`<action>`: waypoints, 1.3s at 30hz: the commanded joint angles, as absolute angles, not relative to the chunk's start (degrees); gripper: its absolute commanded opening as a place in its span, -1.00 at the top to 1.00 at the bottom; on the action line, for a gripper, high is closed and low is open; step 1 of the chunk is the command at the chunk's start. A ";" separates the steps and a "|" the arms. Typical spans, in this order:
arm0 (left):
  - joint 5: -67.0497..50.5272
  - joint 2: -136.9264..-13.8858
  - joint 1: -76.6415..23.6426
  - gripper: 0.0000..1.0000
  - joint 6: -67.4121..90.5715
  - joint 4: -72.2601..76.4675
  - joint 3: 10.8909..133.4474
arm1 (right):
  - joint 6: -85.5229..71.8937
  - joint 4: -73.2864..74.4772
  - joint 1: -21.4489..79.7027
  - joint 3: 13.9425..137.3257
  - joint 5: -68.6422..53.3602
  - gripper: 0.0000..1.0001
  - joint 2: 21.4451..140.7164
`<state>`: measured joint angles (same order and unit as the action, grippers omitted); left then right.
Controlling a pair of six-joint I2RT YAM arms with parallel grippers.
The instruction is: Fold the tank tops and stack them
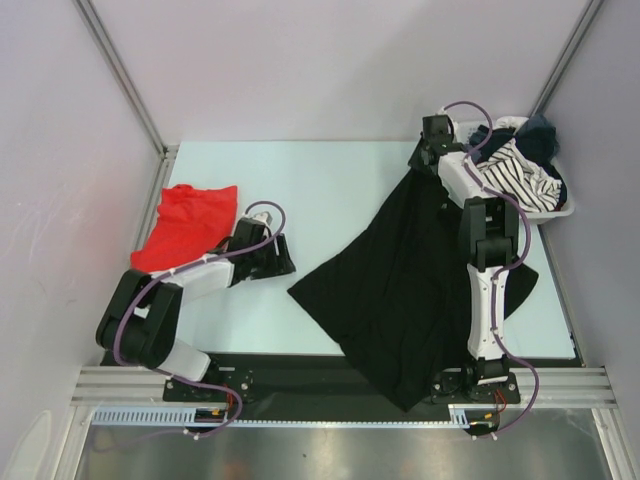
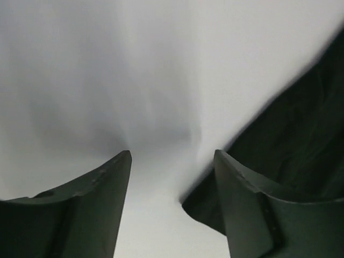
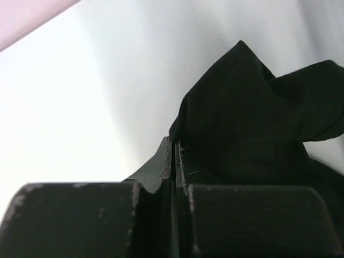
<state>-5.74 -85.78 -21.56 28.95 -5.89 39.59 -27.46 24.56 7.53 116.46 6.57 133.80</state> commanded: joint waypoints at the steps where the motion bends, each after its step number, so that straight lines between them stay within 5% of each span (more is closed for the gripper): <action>1: -10.18 -83.85 -22.32 -0.43 27.16 -5.89 36.04 | -28.13 23.83 7.03 115.42 5.89 1.00 131.76; 6: -12.74 -84.19 -25.65 -0.45 25.93 -6.41 35.86 | -28.21 21.62 6.15 110.13 5.71 1.00 129.47; 15: -12.66 -87.80 -29.35 0.07 26.19 -9.14 36.30 | -28.21 21.45 5.80 109.07 5.10 1.00 129.02; 16: -12.40 -87.80 -29.36 0.25 26.19 -9.14 36.12 | -28.21 21.45 5.80 109.07 5.01 1.00 128.94; 17: -11.44 -87.89 -29.36 0.76 26.28 -9.23 36.12 | -28.30 21.45 5.80 109.07 5.01 1.00 129.02; 18: -11.08 -88.15 -29.36 0.99 26.37 -9.32 36.30 | -28.30 21.45 5.80 109.07 5.10 1.00 128.94; 39: -0.18 -80.50 -15.83 0.99 28.65 -12.83 41.48 | -34.00 12.94 5.01 109.69 -2.26 1.00 130.16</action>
